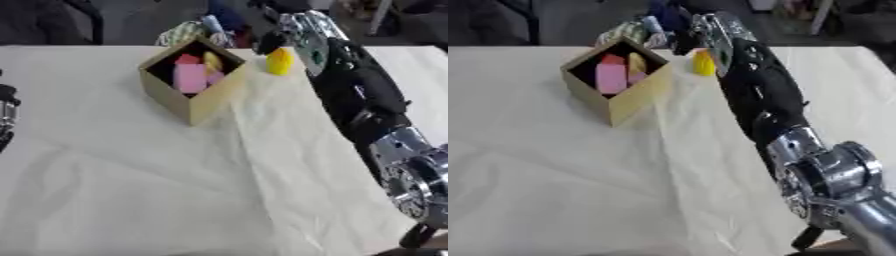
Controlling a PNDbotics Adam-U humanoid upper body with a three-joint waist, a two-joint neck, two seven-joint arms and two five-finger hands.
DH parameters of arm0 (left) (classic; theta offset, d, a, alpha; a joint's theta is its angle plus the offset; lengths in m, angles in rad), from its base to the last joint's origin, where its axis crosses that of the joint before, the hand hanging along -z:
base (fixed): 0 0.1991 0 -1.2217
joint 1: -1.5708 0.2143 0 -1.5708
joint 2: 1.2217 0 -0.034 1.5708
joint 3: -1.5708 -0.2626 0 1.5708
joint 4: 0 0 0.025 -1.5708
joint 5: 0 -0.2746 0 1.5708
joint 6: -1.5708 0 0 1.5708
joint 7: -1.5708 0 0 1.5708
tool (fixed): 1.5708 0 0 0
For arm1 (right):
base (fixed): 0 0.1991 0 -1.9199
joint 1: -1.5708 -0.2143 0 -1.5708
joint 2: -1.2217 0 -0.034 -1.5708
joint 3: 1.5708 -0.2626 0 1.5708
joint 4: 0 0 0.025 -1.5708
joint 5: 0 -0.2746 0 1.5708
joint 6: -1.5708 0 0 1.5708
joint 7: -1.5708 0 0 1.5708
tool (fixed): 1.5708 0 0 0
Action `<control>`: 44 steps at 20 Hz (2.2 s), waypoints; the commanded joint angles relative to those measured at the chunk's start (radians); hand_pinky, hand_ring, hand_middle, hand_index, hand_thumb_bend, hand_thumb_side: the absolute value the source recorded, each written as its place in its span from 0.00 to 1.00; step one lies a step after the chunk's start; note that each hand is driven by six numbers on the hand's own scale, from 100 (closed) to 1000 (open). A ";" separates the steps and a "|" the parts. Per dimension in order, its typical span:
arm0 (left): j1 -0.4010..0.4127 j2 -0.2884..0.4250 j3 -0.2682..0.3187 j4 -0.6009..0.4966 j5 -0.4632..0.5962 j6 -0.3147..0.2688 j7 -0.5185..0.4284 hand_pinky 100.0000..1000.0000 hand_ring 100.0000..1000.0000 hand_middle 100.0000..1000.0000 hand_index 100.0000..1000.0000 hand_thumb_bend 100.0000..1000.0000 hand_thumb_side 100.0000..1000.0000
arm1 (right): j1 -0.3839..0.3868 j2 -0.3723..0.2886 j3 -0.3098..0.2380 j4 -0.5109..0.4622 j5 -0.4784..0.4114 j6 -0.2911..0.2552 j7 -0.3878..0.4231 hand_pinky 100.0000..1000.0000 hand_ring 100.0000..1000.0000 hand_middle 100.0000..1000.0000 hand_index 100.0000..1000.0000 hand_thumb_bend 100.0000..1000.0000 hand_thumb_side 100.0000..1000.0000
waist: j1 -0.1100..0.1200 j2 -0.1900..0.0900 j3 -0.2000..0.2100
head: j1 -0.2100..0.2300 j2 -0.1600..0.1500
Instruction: Pick up objects on the table and place them in the box.
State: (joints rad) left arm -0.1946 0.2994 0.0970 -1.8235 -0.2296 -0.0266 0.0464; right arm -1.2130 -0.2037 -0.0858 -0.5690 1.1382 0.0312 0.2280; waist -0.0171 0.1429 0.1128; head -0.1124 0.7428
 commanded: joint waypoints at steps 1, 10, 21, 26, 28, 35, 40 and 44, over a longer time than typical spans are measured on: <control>-0.017 0.015 0.010 -0.025 0.002 -0.002 0.005 0.60 0.56 0.55 0.80 0.00 0.49 | -0.013 -0.049 -0.023 0.041 -0.027 0.051 -0.062 0.89 0.87 1.00 1.00 0.00 0.05 | 0.013 0.004 0.011 | -0.013 -0.022; -0.023 0.013 0.013 -0.029 0.005 0.000 0.008 0.60 0.55 0.55 0.80 0.00 0.49 | 0.026 -0.079 -0.028 0.164 -0.071 0.156 -0.154 0.86 0.84 0.97 1.00 0.00 0.09 | 0.022 0.024 0.046 | -0.045 -0.035; -0.027 0.009 0.015 -0.031 0.013 -0.001 0.007 0.60 0.52 0.55 0.80 0.00 0.49 | 0.049 -0.101 -0.028 0.159 -0.092 0.277 -0.360 0.83 0.78 0.92 1.00 0.00 0.10 | 0.049 0.053 0.068 | -0.094 -0.050; -0.026 0.008 0.015 -0.029 0.015 -0.001 0.006 0.60 0.51 0.55 0.80 0.00 0.49 | 0.040 -0.099 -0.031 0.126 -0.112 0.276 -0.425 0.82 0.77 0.91 1.00 0.00 0.11 | 0.055 0.063 0.077 | -0.114 -0.058; -0.027 0.008 0.014 -0.029 0.016 -0.001 0.006 0.60 0.51 0.55 0.80 0.00 0.49 | 0.036 -0.100 -0.030 0.118 -0.126 0.266 -0.417 0.83 0.77 0.91 1.00 0.00 0.11 | 0.057 0.068 0.085 | -0.120 -0.062; -0.034 0.005 0.012 -0.029 0.023 -0.003 0.002 0.60 0.51 0.55 0.80 0.00 0.49 | 0.046 -0.103 -0.028 0.110 -0.131 0.264 -0.391 0.81 0.74 0.87 1.00 0.00 0.11 | 0.074 0.095 0.115 | -0.149 -0.091; -0.033 0.005 0.013 -0.026 0.027 -0.002 0.003 0.60 0.51 0.55 0.80 0.00 0.50 | 0.058 -0.107 -0.026 0.125 -0.086 0.318 -0.457 0.77 0.66 0.71 0.91 0.00 0.11 | 0.086 0.108 0.115 | -0.165 -0.104; -0.035 0.002 0.011 -0.025 0.028 -0.004 0.000 0.60 0.51 0.55 0.80 0.00 0.50 | 0.062 -0.106 -0.032 0.107 -0.049 0.344 -0.568 0.68 0.48 0.33 0.52 0.00 0.07 | 0.089 0.105 0.104 | -0.166 -0.106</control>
State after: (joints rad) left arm -0.2165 0.2896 0.1025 -1.8345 -0.2034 -0.0288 0.0481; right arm -1.1346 -0.2934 -0.1146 -0.4411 1.0728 0.3672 -0.3095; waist 0.0557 0.2530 0.2150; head -0.2758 0.6492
